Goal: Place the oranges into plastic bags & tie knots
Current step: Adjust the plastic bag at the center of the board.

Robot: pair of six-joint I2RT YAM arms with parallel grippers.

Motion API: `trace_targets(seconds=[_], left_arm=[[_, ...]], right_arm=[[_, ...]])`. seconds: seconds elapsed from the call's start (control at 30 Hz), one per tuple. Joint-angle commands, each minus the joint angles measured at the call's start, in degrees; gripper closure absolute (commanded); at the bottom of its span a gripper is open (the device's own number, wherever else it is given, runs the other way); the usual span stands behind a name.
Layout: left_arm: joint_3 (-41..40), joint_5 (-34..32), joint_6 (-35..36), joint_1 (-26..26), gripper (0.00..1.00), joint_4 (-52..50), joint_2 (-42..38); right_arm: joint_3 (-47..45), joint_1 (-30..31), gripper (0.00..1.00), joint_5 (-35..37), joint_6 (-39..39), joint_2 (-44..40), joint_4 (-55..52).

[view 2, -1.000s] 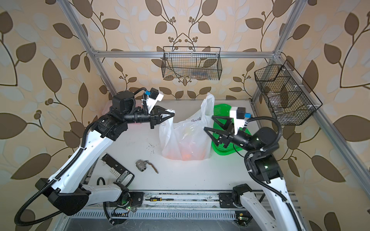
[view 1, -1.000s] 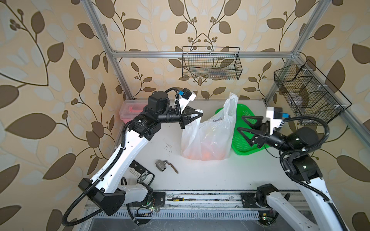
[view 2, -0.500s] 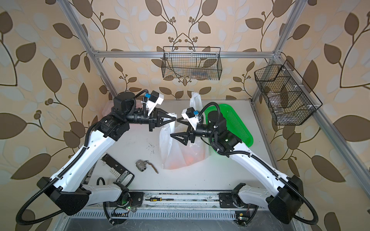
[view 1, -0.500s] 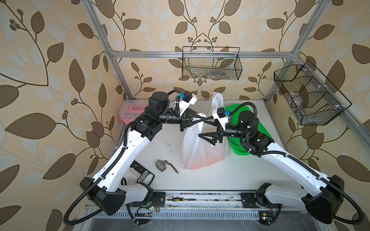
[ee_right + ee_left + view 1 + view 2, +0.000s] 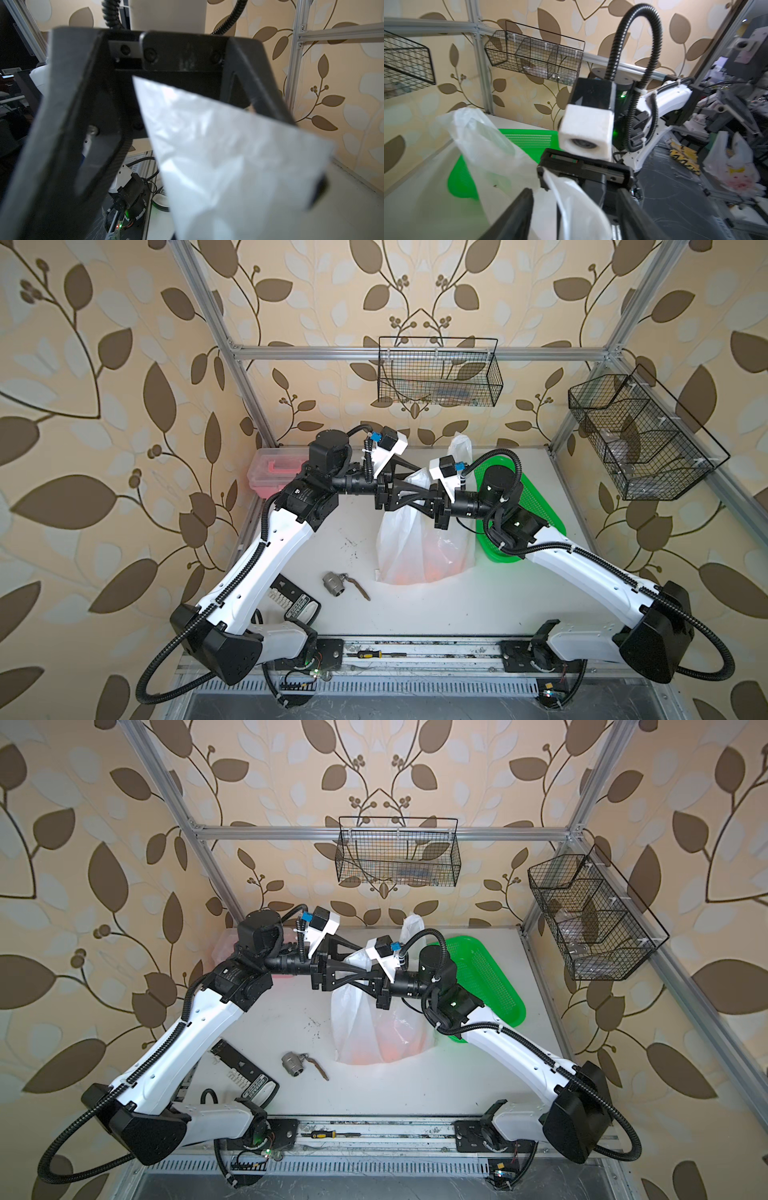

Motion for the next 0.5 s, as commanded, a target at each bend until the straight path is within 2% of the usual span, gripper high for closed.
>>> trace_targets(seconds=[0.0, 0.1, 0.2, 0.27, 0.33, 0.47], left_arm=[[-2.91, -9.61, -2.46, 1.11, 0.14, 4.79, -6.02], [-9.50, -20.37, -3.31, 1.20, 0.03, 5.35, -13.26], [-18.99, -28.94, -4.90, 1.21, 0.01, 8.50, -21.57], [-24.47, -29.69, -5.91, 1.15, 0.01, 10.19, -24.94], [-28.66, -26.87, -8.01, 1.19, 0.01, 13.65, -25.69], [-31.08, -22.56, -9.34, 1.13, 0.01, 16.93, -23.20]], right_arm=[[-0.29, 0.39, 1.00, 4.58, 1.09, -0.51, 1.53], [-0.40, 0.39, 1.00, 6.14, 1.34, -0.97, 0.61], [-0.26, 0.59, 1.00, 6.89, 1.25, -1.28, -0.25], [-0.19, 0.56, 1.00, 7.36, 1.14, -1.44, -0.91], [-0.05, 0.70, 1.00, 7.55, 1.25, -1.43, -1.50], [0.23, 0.98, 1.00, 8.42, 1.51, -1.46, -2.28]])
